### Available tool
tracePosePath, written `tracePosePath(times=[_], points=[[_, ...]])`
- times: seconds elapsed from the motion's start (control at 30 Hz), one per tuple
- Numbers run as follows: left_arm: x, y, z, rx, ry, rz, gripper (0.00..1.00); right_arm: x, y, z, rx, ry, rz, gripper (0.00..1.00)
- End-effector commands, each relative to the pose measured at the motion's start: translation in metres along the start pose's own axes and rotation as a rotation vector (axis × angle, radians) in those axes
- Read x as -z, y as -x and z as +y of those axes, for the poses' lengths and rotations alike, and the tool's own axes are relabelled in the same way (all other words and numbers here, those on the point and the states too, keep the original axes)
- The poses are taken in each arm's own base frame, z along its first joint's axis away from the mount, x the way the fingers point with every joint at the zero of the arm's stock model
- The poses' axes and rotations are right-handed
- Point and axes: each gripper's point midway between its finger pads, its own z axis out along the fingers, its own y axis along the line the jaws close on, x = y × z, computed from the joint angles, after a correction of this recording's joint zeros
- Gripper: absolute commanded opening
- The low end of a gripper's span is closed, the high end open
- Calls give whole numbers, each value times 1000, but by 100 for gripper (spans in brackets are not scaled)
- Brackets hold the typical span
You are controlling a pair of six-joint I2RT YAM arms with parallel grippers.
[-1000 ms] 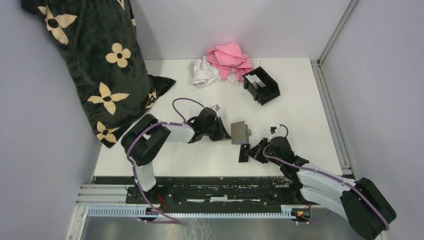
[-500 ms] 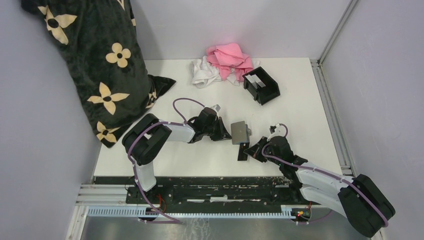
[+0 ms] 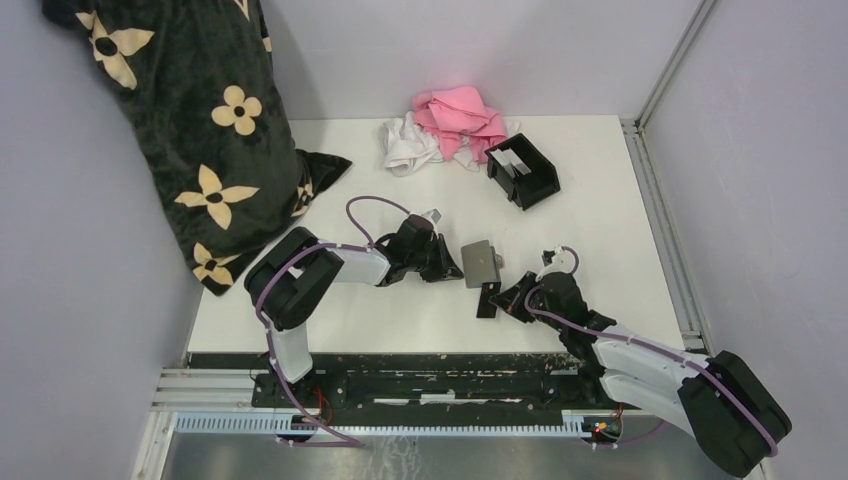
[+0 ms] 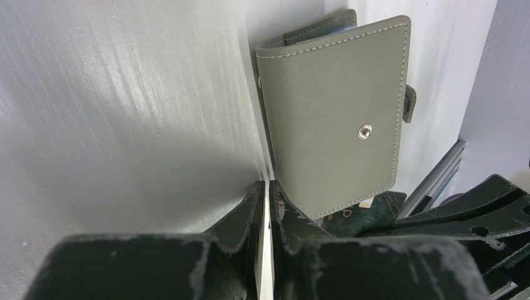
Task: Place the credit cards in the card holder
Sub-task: Open the card holder at the center of the board.
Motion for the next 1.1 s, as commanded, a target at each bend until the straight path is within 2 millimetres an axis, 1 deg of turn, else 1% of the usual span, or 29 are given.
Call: tracePosePath(times=[0.0, 0.47, 0.87, 1.07], points=[[-6, -16, 29, -48, 92, 48, 14, -1, 16, 16, 15, 39, -63, 1], [-8, -15, 28, -48, 93, 50, 14, -6, 20, 10, 27, 24, -97, 1], [-12, -13, 31, -56, 109, 58, 14, -9, 30, 11, 68, 9, -132, 1], [-14, -11, 30, -59, 113, 59, 14, -10, 35, 16, 99, 6, -142, 1]])
